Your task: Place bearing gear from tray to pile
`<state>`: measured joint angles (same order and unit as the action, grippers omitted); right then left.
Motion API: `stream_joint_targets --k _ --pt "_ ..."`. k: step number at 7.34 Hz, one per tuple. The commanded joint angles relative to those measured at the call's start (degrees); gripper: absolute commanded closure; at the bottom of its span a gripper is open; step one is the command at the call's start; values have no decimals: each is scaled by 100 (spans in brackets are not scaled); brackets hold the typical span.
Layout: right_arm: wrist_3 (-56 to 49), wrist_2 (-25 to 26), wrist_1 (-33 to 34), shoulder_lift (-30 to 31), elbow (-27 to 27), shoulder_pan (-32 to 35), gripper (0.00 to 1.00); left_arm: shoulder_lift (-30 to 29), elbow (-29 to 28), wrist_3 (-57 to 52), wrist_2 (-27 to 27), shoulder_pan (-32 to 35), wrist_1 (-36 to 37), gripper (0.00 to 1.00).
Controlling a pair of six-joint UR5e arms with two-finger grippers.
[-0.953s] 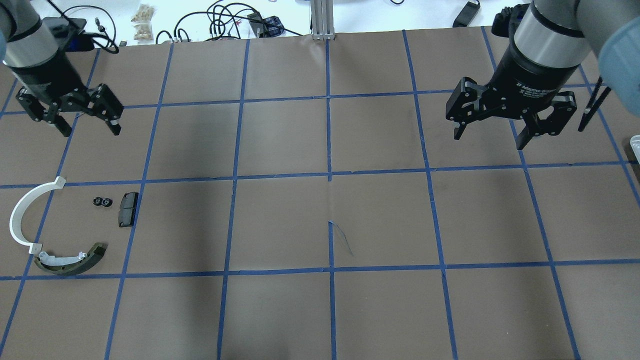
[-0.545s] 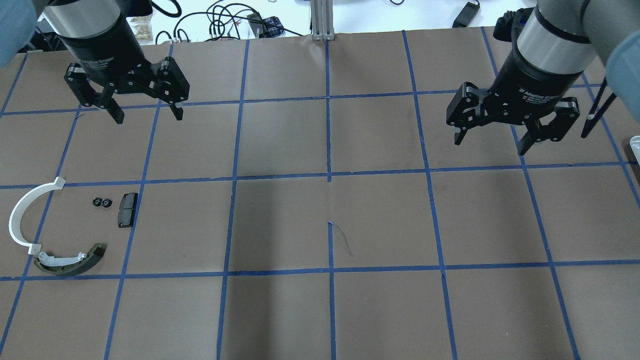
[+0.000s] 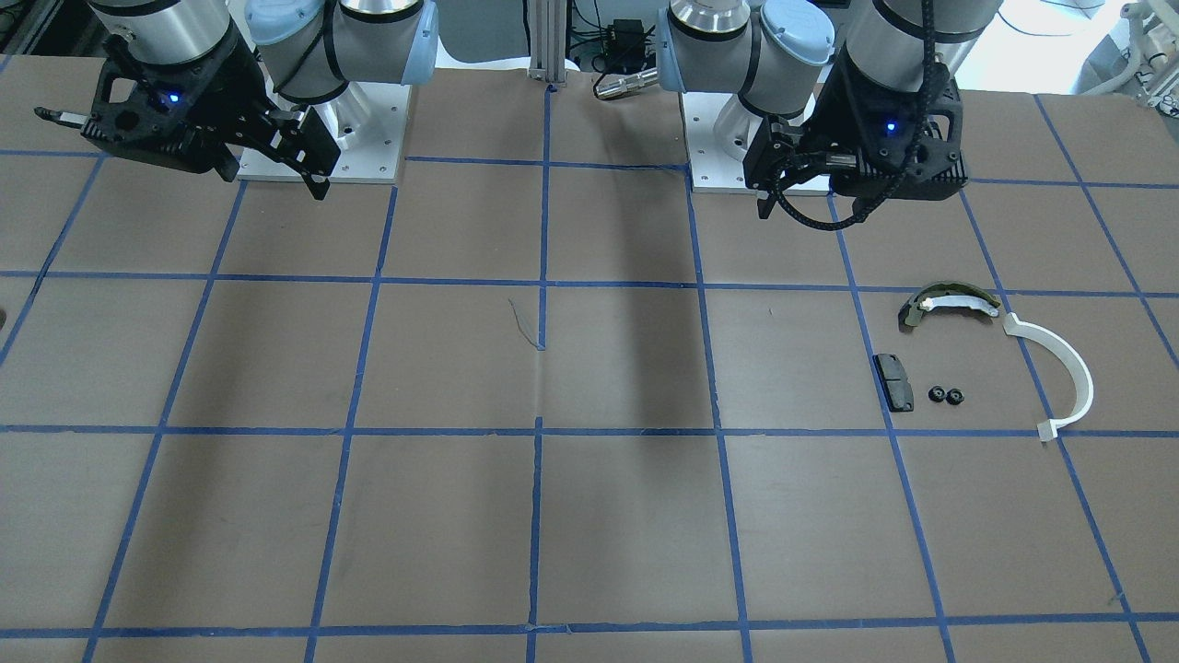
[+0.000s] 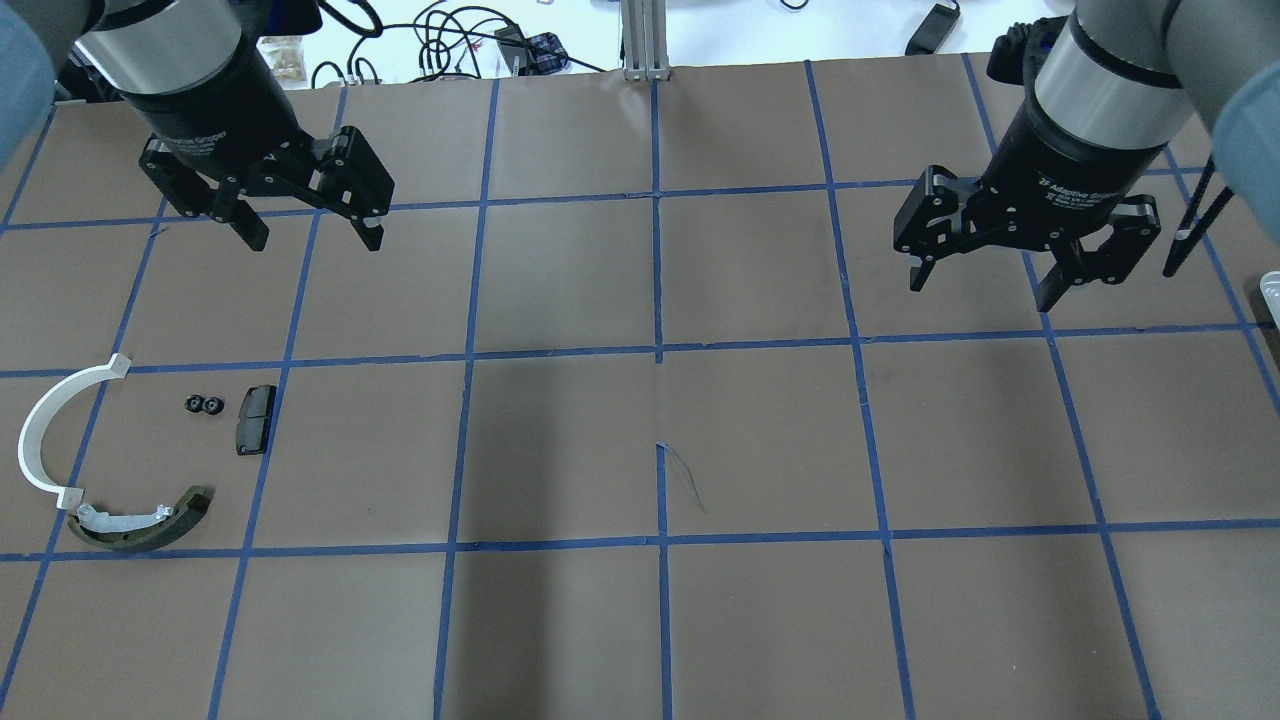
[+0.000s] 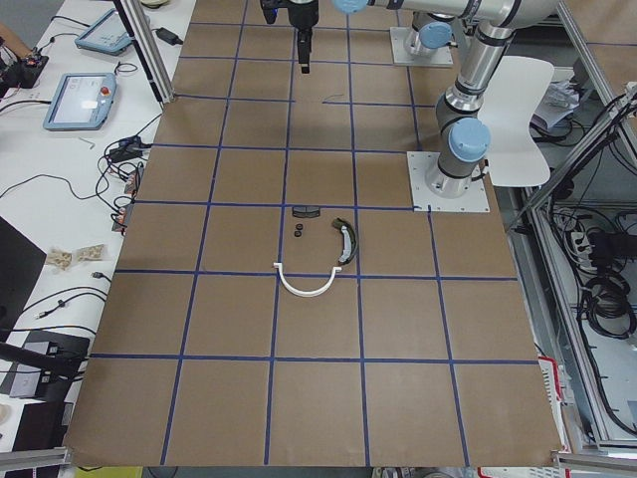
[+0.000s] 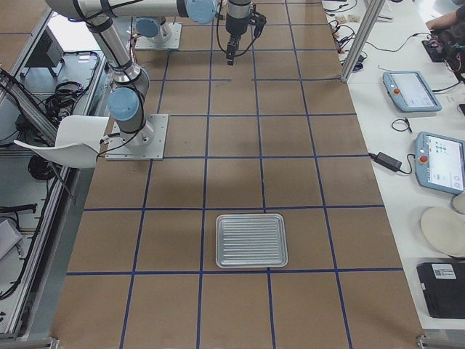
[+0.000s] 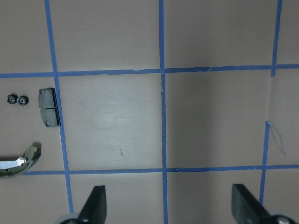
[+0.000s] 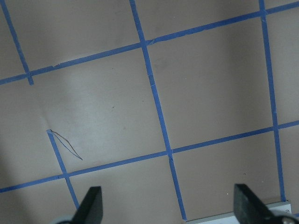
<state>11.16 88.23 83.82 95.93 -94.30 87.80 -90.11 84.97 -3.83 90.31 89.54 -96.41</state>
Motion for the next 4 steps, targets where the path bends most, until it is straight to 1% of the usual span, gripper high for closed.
stream_joint_targets --k 1,4 --pt "44 -7 3 -13 -1 0 0 20 38 -65 -31 -25 175 0" --pt "27 45 3 22 -1 0 0 28 29 -48 -31 -25 175 0"
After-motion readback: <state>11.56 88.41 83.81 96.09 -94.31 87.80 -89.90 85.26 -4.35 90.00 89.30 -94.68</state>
